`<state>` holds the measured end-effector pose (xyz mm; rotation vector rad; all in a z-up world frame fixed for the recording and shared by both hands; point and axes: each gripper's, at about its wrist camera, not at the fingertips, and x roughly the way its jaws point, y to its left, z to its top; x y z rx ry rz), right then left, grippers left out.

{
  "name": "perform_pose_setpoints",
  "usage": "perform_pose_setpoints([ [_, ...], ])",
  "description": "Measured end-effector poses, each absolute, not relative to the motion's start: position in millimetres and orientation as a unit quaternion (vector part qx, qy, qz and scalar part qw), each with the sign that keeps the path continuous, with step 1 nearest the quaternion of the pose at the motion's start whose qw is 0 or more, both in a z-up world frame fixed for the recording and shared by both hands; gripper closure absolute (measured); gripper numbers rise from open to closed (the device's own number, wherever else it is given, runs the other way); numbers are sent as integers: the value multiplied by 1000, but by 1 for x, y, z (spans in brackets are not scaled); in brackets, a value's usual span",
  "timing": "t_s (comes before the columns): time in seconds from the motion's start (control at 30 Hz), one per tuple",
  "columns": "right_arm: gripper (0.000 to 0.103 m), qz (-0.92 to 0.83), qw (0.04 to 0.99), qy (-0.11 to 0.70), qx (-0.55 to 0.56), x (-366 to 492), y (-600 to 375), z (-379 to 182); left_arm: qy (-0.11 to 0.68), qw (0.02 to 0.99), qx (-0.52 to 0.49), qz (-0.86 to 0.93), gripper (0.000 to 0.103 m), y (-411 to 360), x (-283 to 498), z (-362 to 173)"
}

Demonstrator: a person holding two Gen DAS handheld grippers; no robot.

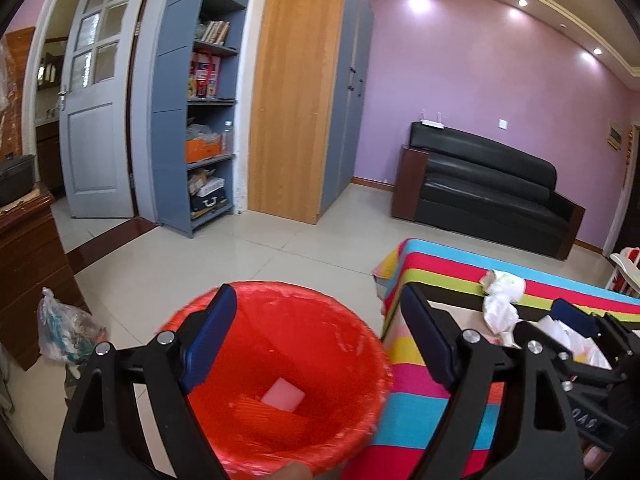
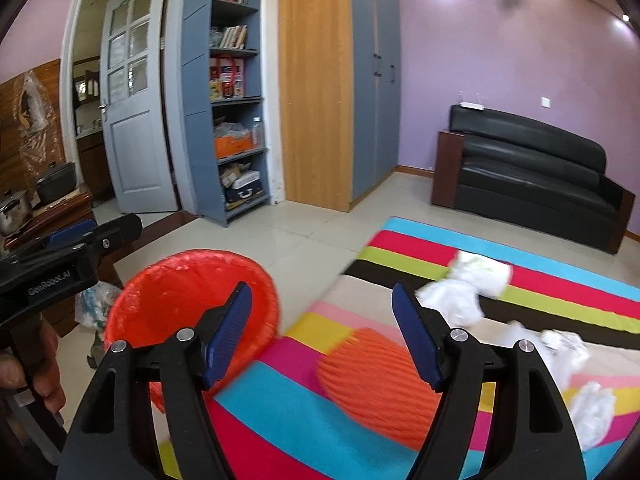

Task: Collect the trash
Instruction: 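Move both tools back over the bed toward the remaining trash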

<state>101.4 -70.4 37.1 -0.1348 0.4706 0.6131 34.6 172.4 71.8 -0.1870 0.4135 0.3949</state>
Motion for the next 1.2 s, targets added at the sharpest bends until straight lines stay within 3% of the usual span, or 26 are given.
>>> perform_pose_setpoints([
  [0.73,32,193,943,264,-60,86,-226,6,241,963,-64,106,21,77,76,39],
  [1.2,32,163,935,311,-50,83,-272,-22,253,962,-58,87,19,49,86,33],
])
